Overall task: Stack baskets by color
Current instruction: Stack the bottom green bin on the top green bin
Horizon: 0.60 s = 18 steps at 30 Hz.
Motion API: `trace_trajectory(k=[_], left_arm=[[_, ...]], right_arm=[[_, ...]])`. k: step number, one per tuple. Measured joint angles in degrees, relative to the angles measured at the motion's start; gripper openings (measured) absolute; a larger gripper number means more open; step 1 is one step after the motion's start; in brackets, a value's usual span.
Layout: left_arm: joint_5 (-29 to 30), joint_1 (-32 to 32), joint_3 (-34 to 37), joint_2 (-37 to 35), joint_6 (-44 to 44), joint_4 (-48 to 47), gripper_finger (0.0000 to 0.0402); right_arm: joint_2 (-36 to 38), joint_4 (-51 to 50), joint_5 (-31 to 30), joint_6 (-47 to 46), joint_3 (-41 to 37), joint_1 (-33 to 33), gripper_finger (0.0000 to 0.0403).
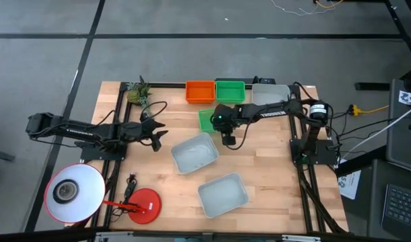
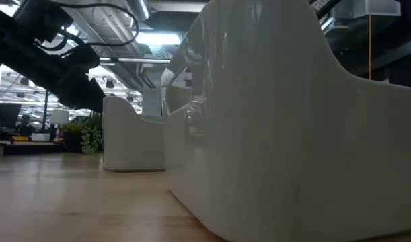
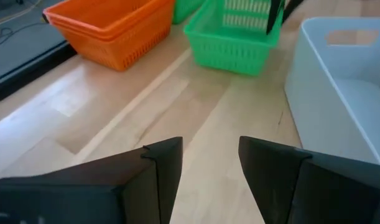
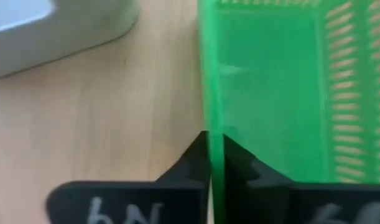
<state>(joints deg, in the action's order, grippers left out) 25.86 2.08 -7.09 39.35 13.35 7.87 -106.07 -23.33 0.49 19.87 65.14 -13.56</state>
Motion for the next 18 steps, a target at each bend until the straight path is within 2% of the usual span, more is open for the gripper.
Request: trace_trajectory(k=[4, 7, 10, 15, 18], left_arm=[[0.0, -0.5, 0.0, 0.0, 0.0, 0.1, 0.0151], [0.0, -1.1, 0.0, 0.0, 0.0, 0.4, 0.0151], [0.0, -1.7, 0.0, 0.0, 0.0, 0.4, 0.0151], [0.0, -1.9, 0.0, 0.0, 0.0, 0.4, 0.0151], [0.0, -1.9, 0.0, 0.0, 0.0, 0.4, 0.0151]], right_arm=[[3.5, -3.2, 0.0, -1.1, 1.7, 0.6, 0.0004], [6.6, -11.6, -2.1, -1.7, 4.8, 1.3, 0.0002], [10.6, -19.0, -10.4, -1.8, 8.1, 2.3, 0.0002], [17.7, -22.5, -24.6, -1.0, 10.6, 2.0, 0.0001], [21.8, -22.3, -28.7, 1.7, 10.6, -0.7, 0.0001]])
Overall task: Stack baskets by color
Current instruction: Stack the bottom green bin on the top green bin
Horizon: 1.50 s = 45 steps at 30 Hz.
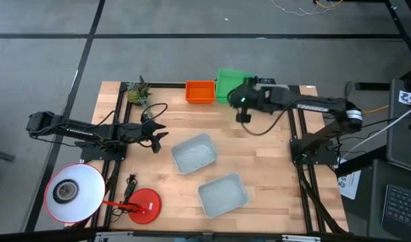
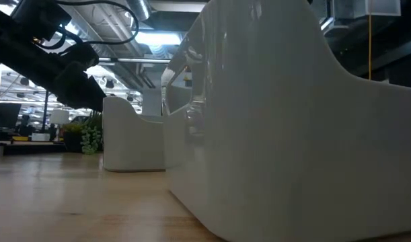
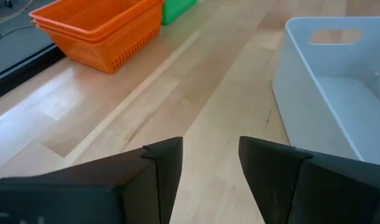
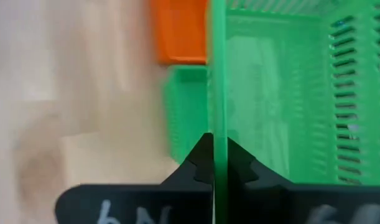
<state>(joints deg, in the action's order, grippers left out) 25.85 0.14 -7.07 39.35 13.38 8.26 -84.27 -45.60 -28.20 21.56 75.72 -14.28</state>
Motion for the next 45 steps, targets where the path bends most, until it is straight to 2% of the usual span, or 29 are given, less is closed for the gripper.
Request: trace_trajectory(k=[2, 9, 15, 22, 27, 45], left_arm=[[0.0, 0.0, 0.0, 0.0, 0.0, 0.0, 0.0151], [0.0, 0.0, 0.0, 0.0, 0.1, 0.0, 0.0151], [0.0, 0.0, 0.0, 0.0, 0.1, 0.0, 0.0151], [0.0, 0.0, 0.0, 0.0, 0.2, 0.0, 0.0151], [0.0, 0.0, 0.0, 0.0, 0.1, 0.0, 0.0151], [0.0, 0.0, 0.0, 0.0, 0.0, -0.1, 0.0151]], right_arm=[[1.6, 0.3, 2.0, 1.1, 0.0, -3.1, 0.0001], [0.2, 4.8, 19.8, 4.2, -0.1, -16.1, 0.0000], [-6.4, 11.1, 25.4, 7.2, -0.1, -21.2, 0.0000], [-15.8, 11.1, 25.5, 10.4, -0.2, -22.8, 0.0000], [-19.5, 10.3, 25.3, 11.5, -0.2, -22.8, 0.0000], [-20.6, 7.4, 25.3, 17.4, -0.2, -23.0, 0.0005]])
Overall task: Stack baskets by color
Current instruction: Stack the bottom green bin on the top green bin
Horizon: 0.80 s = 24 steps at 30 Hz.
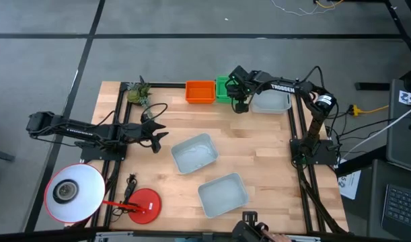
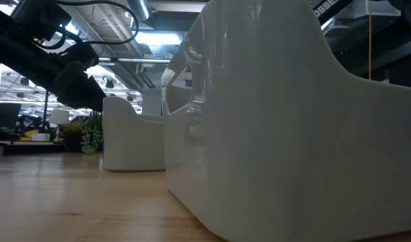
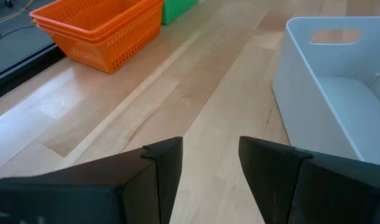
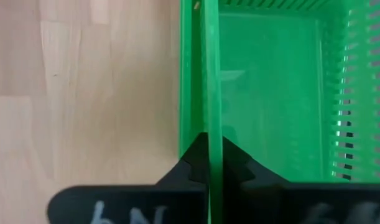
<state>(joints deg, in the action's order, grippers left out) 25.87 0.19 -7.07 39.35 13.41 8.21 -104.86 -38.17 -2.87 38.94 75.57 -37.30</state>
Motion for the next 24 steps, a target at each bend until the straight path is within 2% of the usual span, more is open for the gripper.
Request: trace_trajectory(k=[20, 24], left_arm=[[0.0, 0.0, 0.0, 0.0, 0.1, 0.0, 0.0151], [0.0, 0.0, 0.0, 0.0, 0.1, 0.0, 0.0151]], right_arm=[[0.0, -0.1, 0.0, -1.1, 0.1, -0.1, 0.0098], [0.0, -4.8, -0.1, -1.9, 3.0, 0.7, 0.0103]])
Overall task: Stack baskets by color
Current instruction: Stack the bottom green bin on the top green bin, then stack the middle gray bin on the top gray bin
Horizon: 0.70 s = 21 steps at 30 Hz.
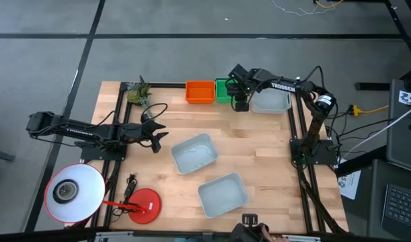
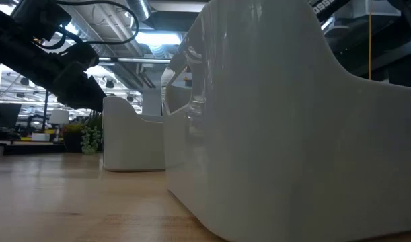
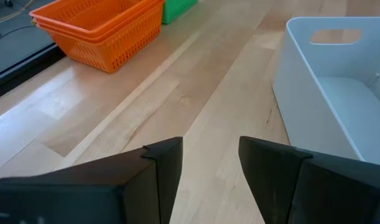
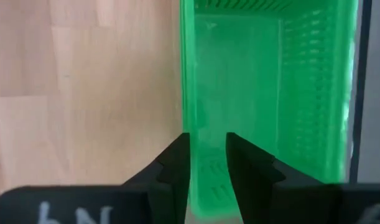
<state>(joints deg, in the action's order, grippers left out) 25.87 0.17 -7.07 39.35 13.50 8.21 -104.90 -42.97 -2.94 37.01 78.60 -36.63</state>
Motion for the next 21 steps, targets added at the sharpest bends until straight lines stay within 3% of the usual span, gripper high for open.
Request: trace_trajectory(k=[8, 12, 18, 21], left_arm=[[0.0, 0.0, 0.0, 0.0, 0.0, 0.0, 0.0151], [0.0, 0.0, 0.0, 0.0, 0.0, 0.0, 0.0151], [0.0, 0.0, 0.0, 0.0, 0.0, 0.0, 0.0151], [0.0, 0.0, 0.0, 0.0, 0.1, 0.0, 0.0151]], right_arm=[[0.0, -15.6, 0.1, -3.0, 11.2, 2.3, 0.0103], [0.0, -27.6, 0.5, -9.7, 16.7, 3.7, 0.0103], [0.1, -46.5, 11.8, -19.0, 19.9, 5.4, 0.0104], [0.9, -46.4, 19.0, -22.2, 17.5, 6.9, 0.0104]])
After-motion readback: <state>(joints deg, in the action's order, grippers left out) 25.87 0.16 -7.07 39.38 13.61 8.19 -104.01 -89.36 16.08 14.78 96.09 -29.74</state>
